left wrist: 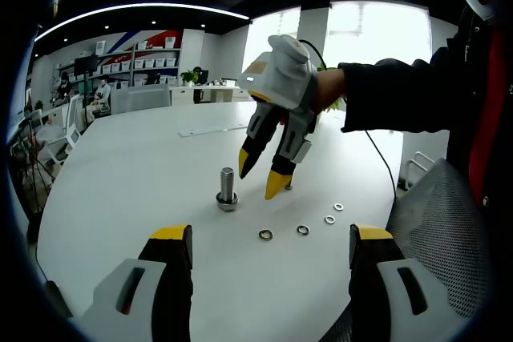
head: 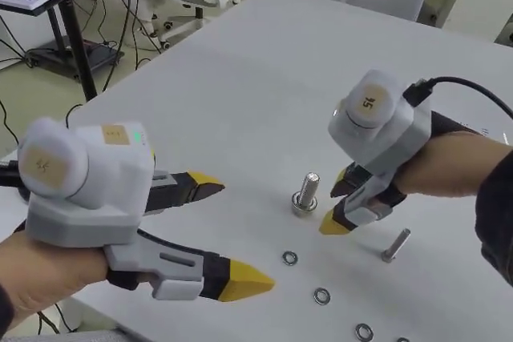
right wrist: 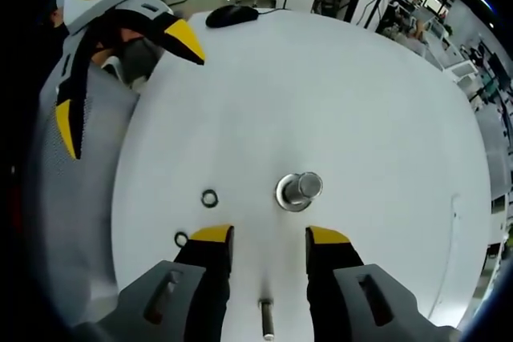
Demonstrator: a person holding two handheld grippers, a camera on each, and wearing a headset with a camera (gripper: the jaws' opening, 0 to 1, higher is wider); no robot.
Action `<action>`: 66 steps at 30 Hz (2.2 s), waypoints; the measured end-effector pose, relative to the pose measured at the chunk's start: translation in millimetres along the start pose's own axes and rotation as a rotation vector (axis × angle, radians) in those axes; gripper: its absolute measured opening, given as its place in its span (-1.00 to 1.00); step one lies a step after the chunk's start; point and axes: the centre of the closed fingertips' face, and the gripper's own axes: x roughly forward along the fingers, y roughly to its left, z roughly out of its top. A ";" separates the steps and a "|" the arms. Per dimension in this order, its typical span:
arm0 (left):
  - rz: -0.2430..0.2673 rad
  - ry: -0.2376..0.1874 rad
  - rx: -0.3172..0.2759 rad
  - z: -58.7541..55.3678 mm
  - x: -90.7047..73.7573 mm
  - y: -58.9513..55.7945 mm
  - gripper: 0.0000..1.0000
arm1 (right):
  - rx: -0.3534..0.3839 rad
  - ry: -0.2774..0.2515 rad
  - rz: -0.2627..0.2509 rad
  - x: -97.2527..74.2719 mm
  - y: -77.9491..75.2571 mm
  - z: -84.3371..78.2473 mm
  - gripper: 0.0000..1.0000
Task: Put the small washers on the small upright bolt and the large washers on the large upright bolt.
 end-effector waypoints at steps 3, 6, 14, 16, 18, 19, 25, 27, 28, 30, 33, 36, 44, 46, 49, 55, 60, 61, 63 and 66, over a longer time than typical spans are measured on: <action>0.001 0.000 0.005 0.5 -0.8 -0.7 0.60 | -0.004 -0.002 0.003 -0.6 4.5 -0.2 -0.25; 0.002 -0.002 0.009 1.8 -1.3 -1.6 0.60 | -0.009 -0.004 0.008 -1.4 12.2 -0.6 -0.26; 0.004 -0.008 0.017 5.1 -2.5 -2.3 0.60 | -0.020 -0.009 0.026 -0.7 23.9 2.2 -0.27; 0.004 -0.008 0.019 5.4 -2.7 -2.6 0.60 | -0.024 -0.009 0.031 0.7 27.1 3.4 -0.28; 0.005 -0.008 0.020 5.5 -3.3 -3.1 0.60 | -0.030 -0.008 0.035 2.7 30.9 5.1 -0.28; 0.005 -0.009 0.020 5.5 -3.5 -3.3 0.60 | -0.033 -0.007 0.041 3.8 33.9 6.2 -0.28; 0.004 -0.006 0.023 4.8 -4.1 -4.3 0.60 | -0.048 -0.011 0.058 9.9 44.8 11.2 -0.31; 0.003 -0.007 0.025 5.3 -3.7 -5.0 0.60 | -0.051 -0.009 0.064 12.6 47.8 11.6 -0.32; 0.002 -0.008 0.025 5.5 -3.5 -5.4 0.59 | -0.054 -0.007 0.067 14.3 49.1 11.4 -0.32; -0.001 -0.007 0.025 5.2 -2.9 -6.2 0.59 | -0.060 0.000 0.072 17.2 51.1 11.0 -0.36; -0.003 -0.007 0.024 4.5 -2.3 -7.0 0.59 | -0.062 0.004 0.080 21.2 53.1 11.4 -0.39; -0.004 -0.006 0.024 4.0 -2.0 -6.9 0.59 | -0.076 0.013 0.079 25.7 54.0 11.4 -0.42; -0.002 -0.007 0.017 2.4 -2.1 -5.7 0.59 | -0.086 0.035 0.084 35.3 53.6 10.1 -0.48; -0.003 -0.008 0.014 1.6 -2.2 -5.7 0.59 | -0.085 0.041 0.090 37.3 54.5 9.6 -0.49; -0.002 -0.006 0.012 0.3 -2.8 -5.1 0.59 | -0.091 0.050 0.091 39.4 55.3 8.6 -0.50; -0.004 -0.009 0.005 -0.5 -3.6 -4.6 0.59 | -0.106 0.058 0.087 41.0 55.5 10.6 -0.54; -0.006 -0.010 0.005 -0.4 -3.8 -5.0 0.59 | -0.138 0.070 0.078 40.9 59.4 10.5 -0.59; -0.006 -0.011 0.004 -0.2 -3.8 -4.8 0.59 | -0.144 0.070 0.077 40.8 59.8 10.8 -0.59; -0.006 -0.011 0.005 0.1 -3.8 -4.7 0.59 | -0.142 0.069 0.077 40.8 59.0 11.0 -0.60; -0.008 -0.014 0.005 0.8 -3.9 -5.0 0.59 | -0.141 0.070 0.078 40.9 59.2 11.2 -0.61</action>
